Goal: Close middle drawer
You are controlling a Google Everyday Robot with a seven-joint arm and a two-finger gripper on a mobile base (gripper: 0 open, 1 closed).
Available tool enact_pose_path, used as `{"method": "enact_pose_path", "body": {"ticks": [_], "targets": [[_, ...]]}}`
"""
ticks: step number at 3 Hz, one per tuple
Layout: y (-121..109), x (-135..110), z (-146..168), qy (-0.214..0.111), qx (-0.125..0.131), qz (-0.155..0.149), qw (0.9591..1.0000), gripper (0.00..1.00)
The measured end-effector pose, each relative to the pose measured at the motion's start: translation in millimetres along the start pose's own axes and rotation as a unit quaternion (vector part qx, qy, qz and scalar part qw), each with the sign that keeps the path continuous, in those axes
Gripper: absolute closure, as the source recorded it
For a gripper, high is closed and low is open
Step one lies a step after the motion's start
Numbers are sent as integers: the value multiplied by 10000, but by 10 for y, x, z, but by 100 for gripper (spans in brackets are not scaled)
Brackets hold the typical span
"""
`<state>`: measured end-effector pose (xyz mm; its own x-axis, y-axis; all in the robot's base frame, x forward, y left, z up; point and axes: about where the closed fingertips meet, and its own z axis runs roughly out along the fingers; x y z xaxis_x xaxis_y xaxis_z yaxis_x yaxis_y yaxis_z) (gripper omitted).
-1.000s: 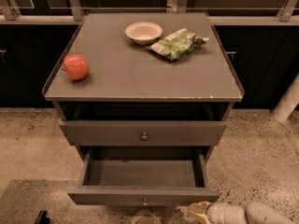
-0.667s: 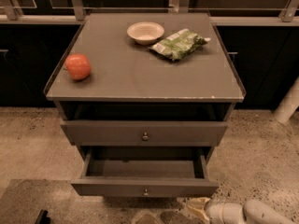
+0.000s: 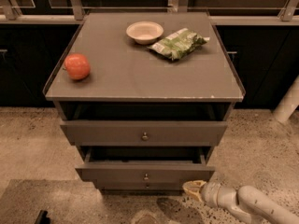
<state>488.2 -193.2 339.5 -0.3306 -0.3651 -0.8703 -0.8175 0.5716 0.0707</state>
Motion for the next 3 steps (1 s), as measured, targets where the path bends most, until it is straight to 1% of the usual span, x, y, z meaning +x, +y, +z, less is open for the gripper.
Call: {"method": "enact_pose_path", "body": {"ticks": [1, 2, 3], "targets": [[-258, -195, -50, 66, 297, -256, 9992, 100], [-432, -303, -59, 12, 454, -361, 9983, 100], [-495, -385, 23, -83, 576, -450, 9973, 100]]}}
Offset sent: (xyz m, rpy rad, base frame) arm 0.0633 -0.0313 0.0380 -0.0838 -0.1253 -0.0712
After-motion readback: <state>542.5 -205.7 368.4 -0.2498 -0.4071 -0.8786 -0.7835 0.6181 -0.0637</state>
